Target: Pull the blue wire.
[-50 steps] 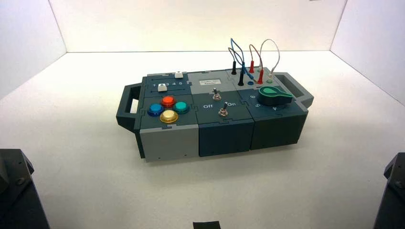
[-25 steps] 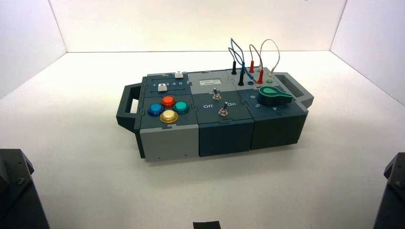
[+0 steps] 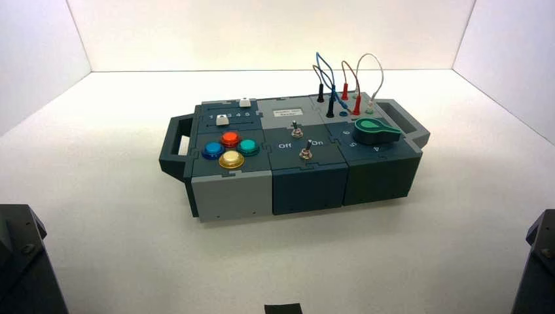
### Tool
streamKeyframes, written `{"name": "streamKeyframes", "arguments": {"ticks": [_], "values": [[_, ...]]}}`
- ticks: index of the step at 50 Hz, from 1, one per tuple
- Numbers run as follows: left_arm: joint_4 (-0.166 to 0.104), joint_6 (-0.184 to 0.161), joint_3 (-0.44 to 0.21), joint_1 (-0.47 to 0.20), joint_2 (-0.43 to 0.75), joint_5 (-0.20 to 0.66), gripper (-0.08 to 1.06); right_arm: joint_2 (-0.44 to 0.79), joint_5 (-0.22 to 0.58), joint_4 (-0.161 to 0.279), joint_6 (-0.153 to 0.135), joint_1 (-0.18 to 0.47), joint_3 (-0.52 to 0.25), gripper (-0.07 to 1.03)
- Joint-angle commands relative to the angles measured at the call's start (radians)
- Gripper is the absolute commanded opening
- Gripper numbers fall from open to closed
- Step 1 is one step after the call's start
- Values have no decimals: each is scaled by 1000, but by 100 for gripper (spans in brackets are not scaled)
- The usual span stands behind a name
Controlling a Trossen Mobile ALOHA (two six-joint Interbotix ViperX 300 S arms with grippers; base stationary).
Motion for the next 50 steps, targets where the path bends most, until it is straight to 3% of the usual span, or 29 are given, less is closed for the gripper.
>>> {"name": "streamKeyframes", "arguments": {"ticks": [1,19,28,37,50], "values": [[2,2,-6,-2,-2,-15,-3,25,-34,-2,-3,3,-34,-2],[3,6,3,-2,-3,-38,-3,75,-67,-8,-3,5,-64,-2],[3,6,-14,-2,-9,-55,-3,75,-91,-51,-3,3,-71,-2],[5,8,-34,-2,-26,-84,-3,75,-140,-61,-3,3,-74,-2],[9,64,-20,9,-25,-112,-3,75,-173,-63,-3,-2,-84,-2]]}}
